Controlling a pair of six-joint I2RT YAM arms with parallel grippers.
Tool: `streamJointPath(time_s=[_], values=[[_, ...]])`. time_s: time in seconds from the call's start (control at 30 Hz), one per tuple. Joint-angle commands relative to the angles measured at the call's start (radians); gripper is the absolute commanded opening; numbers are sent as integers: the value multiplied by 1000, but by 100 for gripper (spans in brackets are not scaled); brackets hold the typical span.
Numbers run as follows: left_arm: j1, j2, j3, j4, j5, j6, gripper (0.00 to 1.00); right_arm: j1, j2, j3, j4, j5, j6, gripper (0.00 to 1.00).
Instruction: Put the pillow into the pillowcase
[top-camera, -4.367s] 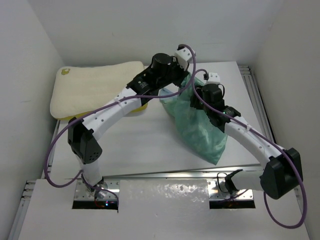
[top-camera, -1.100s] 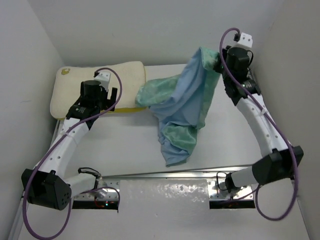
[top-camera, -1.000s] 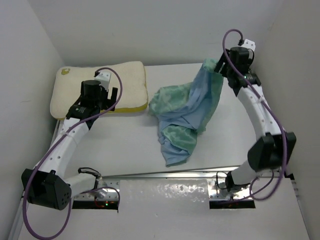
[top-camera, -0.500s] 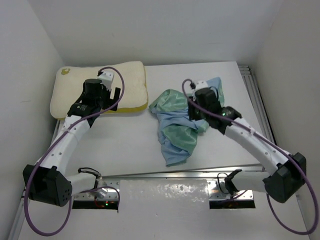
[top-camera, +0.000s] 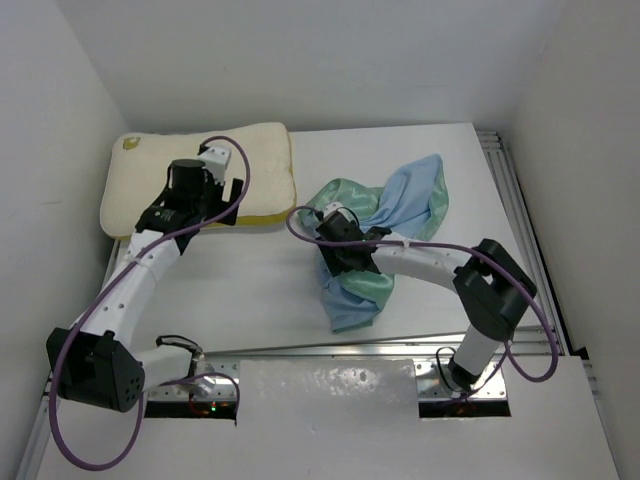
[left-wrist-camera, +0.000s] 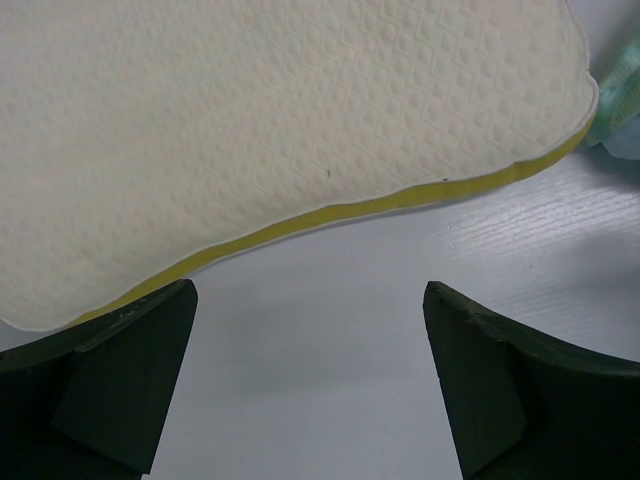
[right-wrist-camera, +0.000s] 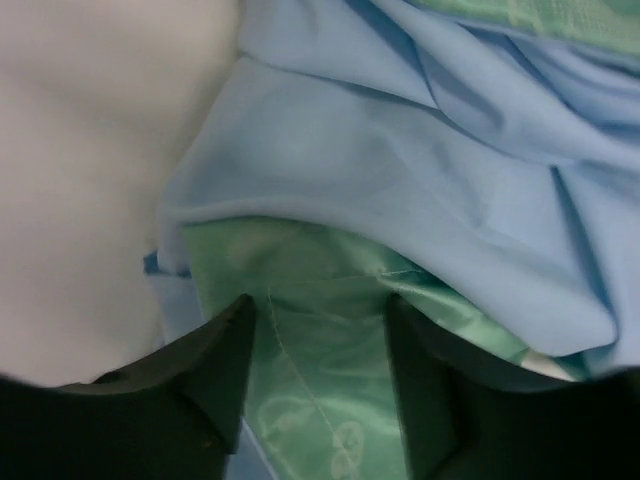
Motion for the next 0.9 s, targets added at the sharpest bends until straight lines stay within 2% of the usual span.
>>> streamJointPath(time_s=[0.0,0.13,0.23,0.33,0.4,0.43,0.47,0.5,0.53,0.6,0.7,0.87], values=[[13,-45,-7,17,-14,6,94,-2,18,26,46,111,61,49],[13,-56,-18,16,-10,1,94,-2,-3,28,47,181,56,0],[12,-57,-20,23,-7,0,94,-18,-72,-13,35,240,99,0],[13,-57,-16,25,-7,9,94,-75,-230,-137,37,275,169,0],[13,-59,-23,29,-8,15,94,-119,-362,-208,52,268,185,0],[13,-57,-26,35,-8,15,94,-124,-394,-252,63,208,135,0],[13,-51,-30,43,-8,12,94,-117,-428,-248,63,113,49,21],[13,-51,-30,43,-7,9,94,-103,-430,-248,45,113,48,40],[13,-42,-32,49,-7,6,94,-88,-423,-212,28,50,-2,55],[13,-34,-30,55,2,0,94,-5,-364,-167,-14,40,-37,71],[13,-23,-24,65,10,-12,94,81,-242,-86,4,85,-102,76],[13,-34,-15,36,-4,-3,94,103,-54,32,34,111,-88,78]])
